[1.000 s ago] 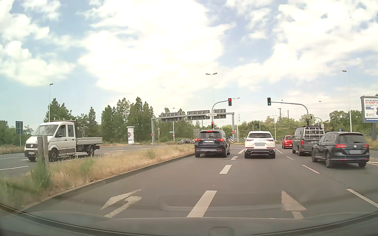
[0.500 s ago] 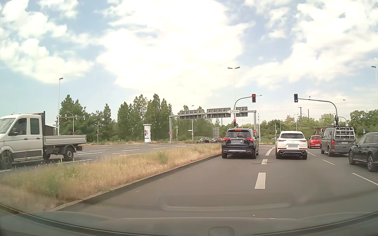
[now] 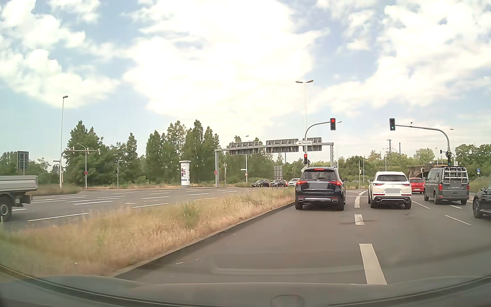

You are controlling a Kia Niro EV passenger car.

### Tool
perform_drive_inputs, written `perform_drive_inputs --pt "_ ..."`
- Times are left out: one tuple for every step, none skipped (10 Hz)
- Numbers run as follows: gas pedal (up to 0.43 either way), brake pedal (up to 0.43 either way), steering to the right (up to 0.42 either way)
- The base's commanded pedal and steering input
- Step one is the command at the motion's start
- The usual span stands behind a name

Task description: Follow the waypoints while adhering to traffic rules and regulations

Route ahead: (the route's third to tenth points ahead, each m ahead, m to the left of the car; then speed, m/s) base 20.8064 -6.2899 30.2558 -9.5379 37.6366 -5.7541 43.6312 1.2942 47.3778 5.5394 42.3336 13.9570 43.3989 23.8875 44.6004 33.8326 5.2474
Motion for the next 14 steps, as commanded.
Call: perform_drive_inputs --pt "0.0 0.152 0.039" --pt "0.0 0.152 0.04" --pt "0.0 0.152 0.045" --pt "0.0 0.159 0.056" --pt "0.0 0.159 0.071" --pt "0.0 0.159 0.08" --pt "0.0 0.165 0.085" --pt "0.0 0.171 0.086" --pt "0.0 0.177 0.086" --pt "0.0 0.189 0.086" --pt "0.0 0.201 0.087" --pt "0.0 0.213 0.089" --pt "0.0 0.213 0.094" --pt "0.0 0.22 0.102"
